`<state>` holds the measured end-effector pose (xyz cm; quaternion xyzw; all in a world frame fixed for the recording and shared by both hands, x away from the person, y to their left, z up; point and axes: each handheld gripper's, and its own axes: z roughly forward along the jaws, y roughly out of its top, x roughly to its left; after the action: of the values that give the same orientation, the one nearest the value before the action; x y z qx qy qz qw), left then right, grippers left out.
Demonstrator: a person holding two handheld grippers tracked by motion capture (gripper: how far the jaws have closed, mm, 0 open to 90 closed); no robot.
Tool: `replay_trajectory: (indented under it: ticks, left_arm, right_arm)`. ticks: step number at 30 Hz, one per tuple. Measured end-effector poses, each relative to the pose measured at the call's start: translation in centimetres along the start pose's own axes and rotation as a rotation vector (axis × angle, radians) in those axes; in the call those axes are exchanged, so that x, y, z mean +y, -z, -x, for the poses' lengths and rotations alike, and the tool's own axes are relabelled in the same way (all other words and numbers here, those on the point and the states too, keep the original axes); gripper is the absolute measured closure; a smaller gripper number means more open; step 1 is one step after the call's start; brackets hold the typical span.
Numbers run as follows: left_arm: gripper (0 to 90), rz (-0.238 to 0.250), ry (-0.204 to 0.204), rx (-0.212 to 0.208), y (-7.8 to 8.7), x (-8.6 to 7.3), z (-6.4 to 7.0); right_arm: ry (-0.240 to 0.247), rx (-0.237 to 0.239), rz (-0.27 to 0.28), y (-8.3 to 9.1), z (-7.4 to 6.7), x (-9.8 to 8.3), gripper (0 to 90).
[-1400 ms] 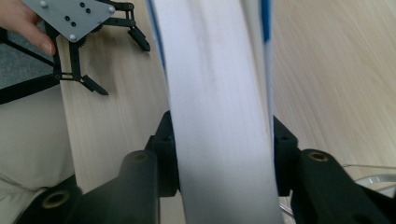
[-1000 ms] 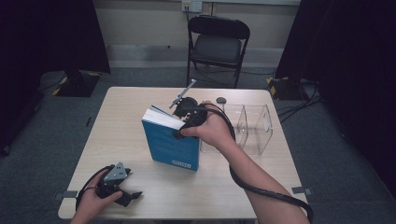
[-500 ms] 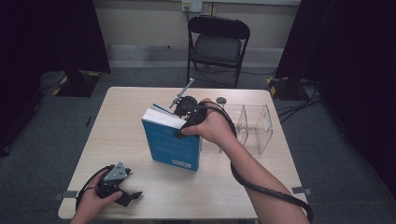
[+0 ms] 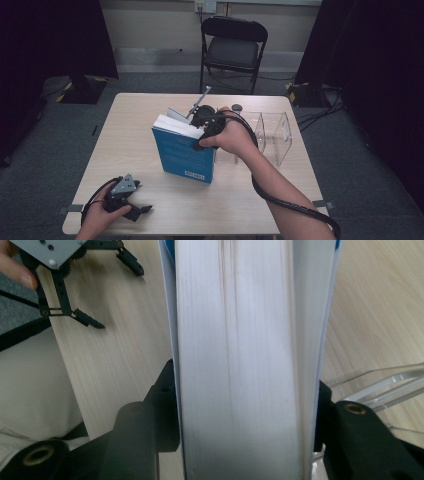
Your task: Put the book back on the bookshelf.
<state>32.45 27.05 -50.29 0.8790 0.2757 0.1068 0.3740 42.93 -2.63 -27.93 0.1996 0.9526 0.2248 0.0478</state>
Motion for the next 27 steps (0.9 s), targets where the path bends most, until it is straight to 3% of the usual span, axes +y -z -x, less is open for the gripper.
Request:
replay_trajectory:
  ticks: [15,27]
  left_arm:
    - [0.0,-0.001,-0.002,-0.001,0.0,0.0,0.0]
    - [0.0,0.000,-0.002,-0.001,0.0,0.0,0.0]
  right_arm:
    - [0.022,-0.002,-0.079,-1.5,0.2,0.0,47.6]
    - [-0.004,0.018,-0.124,-2.6,0.5,-0.1,41.1]
